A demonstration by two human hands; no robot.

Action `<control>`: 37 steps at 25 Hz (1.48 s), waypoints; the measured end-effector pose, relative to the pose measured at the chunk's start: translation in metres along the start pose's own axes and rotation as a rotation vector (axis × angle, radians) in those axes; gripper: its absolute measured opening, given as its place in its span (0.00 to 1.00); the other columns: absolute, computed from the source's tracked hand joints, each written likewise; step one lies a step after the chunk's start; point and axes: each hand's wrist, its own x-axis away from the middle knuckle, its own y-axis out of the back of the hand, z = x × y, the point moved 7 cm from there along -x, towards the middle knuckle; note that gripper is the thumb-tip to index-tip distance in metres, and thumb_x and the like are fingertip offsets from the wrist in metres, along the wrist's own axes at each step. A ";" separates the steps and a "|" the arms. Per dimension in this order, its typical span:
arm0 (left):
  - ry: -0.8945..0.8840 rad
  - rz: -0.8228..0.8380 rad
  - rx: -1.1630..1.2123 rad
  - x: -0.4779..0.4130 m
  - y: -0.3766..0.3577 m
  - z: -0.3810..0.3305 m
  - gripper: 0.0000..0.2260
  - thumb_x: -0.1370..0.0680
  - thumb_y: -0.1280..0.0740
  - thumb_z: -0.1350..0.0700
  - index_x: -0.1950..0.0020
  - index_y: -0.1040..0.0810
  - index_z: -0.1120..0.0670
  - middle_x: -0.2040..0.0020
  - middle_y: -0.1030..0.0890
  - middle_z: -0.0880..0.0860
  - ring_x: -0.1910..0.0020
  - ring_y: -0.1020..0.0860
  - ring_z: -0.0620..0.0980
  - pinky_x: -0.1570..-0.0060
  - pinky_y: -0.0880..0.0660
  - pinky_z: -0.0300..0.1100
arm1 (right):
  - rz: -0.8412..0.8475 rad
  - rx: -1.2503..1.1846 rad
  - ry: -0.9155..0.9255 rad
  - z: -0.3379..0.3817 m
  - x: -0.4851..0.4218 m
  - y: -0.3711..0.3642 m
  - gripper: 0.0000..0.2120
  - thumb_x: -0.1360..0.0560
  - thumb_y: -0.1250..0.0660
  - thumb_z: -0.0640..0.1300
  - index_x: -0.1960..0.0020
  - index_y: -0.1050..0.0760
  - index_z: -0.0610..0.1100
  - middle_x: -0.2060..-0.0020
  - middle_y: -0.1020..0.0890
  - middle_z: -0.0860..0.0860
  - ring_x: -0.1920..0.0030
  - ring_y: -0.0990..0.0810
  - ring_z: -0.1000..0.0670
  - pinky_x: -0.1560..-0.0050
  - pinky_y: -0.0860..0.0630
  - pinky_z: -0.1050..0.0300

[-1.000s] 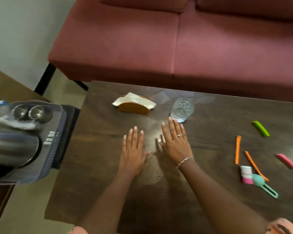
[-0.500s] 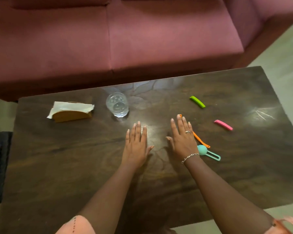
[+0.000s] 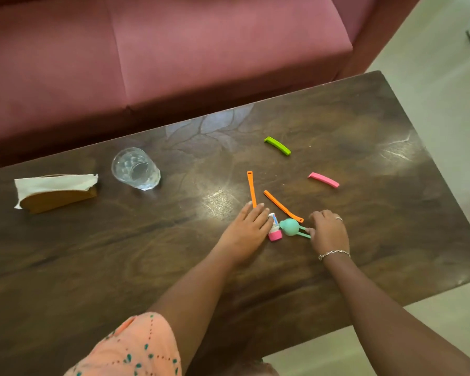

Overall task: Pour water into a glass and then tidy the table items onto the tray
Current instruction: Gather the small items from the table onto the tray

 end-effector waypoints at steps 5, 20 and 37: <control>-0.135 0.136 -0.079 -0.025 -0.020 -0.007 0.16 0.34 0.27 0.53 0.47 0.20 0.51 0.49 0.17 0.49 0.50 0.19 0.49 0.41 0.26 0.47 | 0.133 0.026 -0.054 -0.016 -0.010 -0.019 0.16 0.30 0.30 0.46 0.45 0.27 0.41 0.46 0.27 0.43 0.42 0.30 0.42 0.46 0.28 0.49; 0.711 0.071 0.942 0.064 -0.023 0.029 0.11 0.28 0.32 0.59 0.47 0.28 0.57 0.50 0.25 0.53 0.52 0.27 0.50 0.55 0.32 0.41 | 0.159 -0.477 -0.156 0.012 0.014 -0.015 0.12 0.35 0.25 0.38 0.64 0.29 0.45 0.66 0.23 0.48 0.63 0.25 0.48 0.60 0.29 0.54; 1.503 -0.463 1.322 0.366 -0.013 0.159 0.17 0.32 0.28 0.67 0.49 0.29 0.55 0.55 0.23 0.48 0.57 0.24 0.44 0.56 0.27 0.29 | 0.548 -1.143 -0.117 0.312 0.078 -0.038 0.10 0.29 0.37 0.24 0.62 0.27 0.38 0.66 0.22 0.43 0.77 0.20 0.55 0.74 0.22 0.64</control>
